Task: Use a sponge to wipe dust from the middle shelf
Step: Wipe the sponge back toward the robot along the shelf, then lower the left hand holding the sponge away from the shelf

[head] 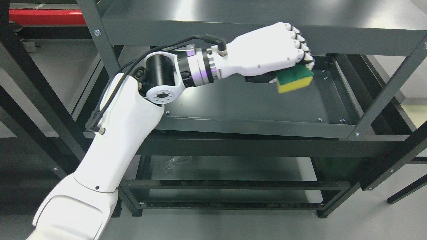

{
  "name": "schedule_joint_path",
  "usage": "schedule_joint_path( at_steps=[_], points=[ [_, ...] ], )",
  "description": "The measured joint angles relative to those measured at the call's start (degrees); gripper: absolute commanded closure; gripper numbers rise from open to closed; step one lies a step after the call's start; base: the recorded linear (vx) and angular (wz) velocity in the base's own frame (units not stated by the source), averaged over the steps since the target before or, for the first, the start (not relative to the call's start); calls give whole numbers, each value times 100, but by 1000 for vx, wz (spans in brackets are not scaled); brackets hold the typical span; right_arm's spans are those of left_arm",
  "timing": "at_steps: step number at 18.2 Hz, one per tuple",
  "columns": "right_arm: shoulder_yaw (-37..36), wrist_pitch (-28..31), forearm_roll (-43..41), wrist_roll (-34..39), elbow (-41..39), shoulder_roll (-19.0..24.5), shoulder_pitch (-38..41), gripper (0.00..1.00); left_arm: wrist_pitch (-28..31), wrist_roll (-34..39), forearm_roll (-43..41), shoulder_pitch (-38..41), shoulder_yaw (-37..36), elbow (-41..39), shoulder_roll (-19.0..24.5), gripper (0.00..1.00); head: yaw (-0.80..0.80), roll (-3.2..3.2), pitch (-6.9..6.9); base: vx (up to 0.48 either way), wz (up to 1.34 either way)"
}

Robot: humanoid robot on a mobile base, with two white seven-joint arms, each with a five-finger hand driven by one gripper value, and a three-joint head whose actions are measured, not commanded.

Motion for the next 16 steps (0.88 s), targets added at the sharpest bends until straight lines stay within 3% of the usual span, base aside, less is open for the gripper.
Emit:
schedule_joint_path(
  at_steps=[10, 16],
  points=[
    [0, 0, 0, 0, 0, 0, 1, 0, -16, -1515, 1367, 867, 1916, -663, 148, 100, 0, 0, 0, 0, 0],
    [0, 0, 0, 0, 0, 0, 0, 0, -16, -1412, 3013, 1234, 1953, -889, -11, 99, 0, 0, 0, 0, 0]
  ],
)
